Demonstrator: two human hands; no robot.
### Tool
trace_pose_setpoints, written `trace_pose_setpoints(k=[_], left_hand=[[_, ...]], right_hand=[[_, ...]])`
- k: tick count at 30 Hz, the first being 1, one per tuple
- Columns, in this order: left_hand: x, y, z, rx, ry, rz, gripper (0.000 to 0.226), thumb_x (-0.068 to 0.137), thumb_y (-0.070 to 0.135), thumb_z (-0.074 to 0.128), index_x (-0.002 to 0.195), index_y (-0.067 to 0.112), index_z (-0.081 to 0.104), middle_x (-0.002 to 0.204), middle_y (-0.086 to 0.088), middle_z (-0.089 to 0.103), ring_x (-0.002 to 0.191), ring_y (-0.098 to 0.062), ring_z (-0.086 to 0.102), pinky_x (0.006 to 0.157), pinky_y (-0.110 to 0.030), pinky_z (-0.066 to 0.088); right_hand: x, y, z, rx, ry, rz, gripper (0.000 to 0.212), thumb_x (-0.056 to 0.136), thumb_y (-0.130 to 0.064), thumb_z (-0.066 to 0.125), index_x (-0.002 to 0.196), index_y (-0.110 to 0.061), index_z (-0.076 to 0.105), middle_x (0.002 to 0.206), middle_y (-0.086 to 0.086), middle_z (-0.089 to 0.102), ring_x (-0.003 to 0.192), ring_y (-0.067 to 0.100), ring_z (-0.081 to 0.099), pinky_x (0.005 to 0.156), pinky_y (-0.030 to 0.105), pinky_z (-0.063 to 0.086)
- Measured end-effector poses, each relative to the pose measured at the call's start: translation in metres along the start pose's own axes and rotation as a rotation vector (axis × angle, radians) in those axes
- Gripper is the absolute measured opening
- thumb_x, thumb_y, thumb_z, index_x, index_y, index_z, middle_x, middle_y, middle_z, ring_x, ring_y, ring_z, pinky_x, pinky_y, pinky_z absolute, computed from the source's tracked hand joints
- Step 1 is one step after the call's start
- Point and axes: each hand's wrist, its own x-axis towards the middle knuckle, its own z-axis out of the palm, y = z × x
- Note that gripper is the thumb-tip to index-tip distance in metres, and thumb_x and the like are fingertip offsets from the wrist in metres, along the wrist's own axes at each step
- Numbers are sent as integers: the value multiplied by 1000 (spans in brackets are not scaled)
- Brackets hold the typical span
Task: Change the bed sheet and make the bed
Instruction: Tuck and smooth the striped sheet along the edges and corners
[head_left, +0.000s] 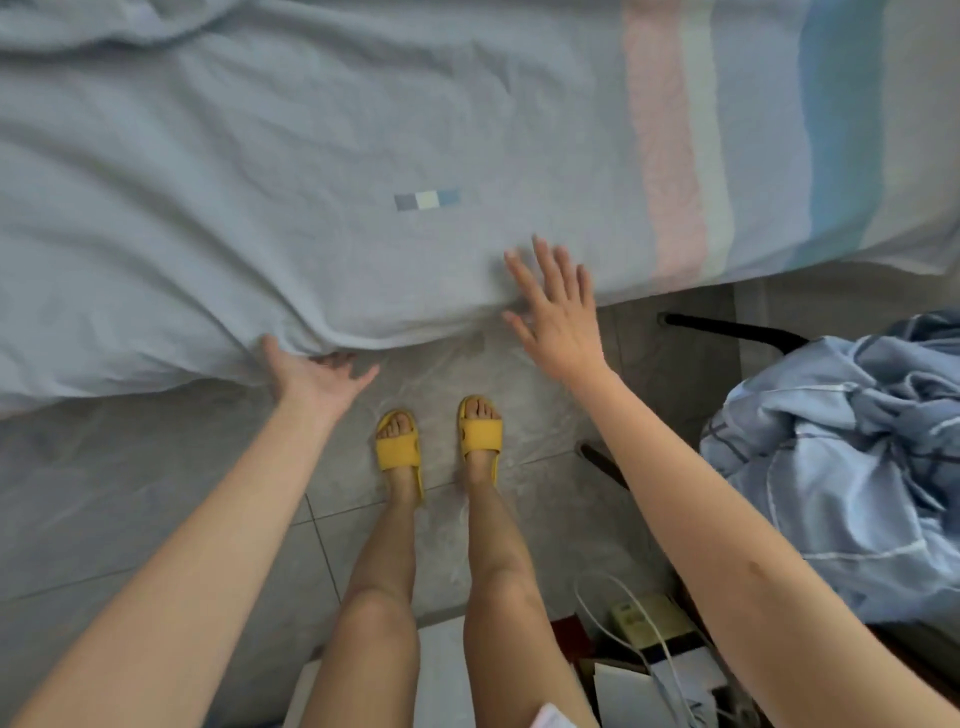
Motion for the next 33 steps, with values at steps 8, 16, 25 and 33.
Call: trace_pose_setpoints(k=[8,16,25,33], left_hand=[[8,7,19,-143,-121,121,80,85,77,15,142,27,40,148,-9,39,130,-39,40,102,-64,33],[22,52,-26,-222,-57,272,47,82,29,42,123,11,56,130,-16,56,122,-34,52,105,-48,37],[20,139,-82,-119,-65,331,26,77,15,55,102,12,58,116,-8,63,112,-23,57,97,-28,42],[43,249,-148,-77,-168,404,17,97,17,47,102,10,62,118,-15,65,119,-30,54,102,-46,43]], right_hand=[[-15,-11,7,785,288,625,70,90,-4,49,151,-17,17,157,3,13,145,17,17,115,29,28],[12,-29,9,734,-950,483,41,104,-26,36,142,-11,39,134,7,53,128,25,47,101,23,40],[2,-129,16,709,-832,486,34,97,-12,46,130,-7,52,126,12,60,99,19,55,74,23,44],[1,-277,38,605,-268,141,23,91,-8,47,110,-16,57,100,-1,63,87,12,56,73,26,43]])
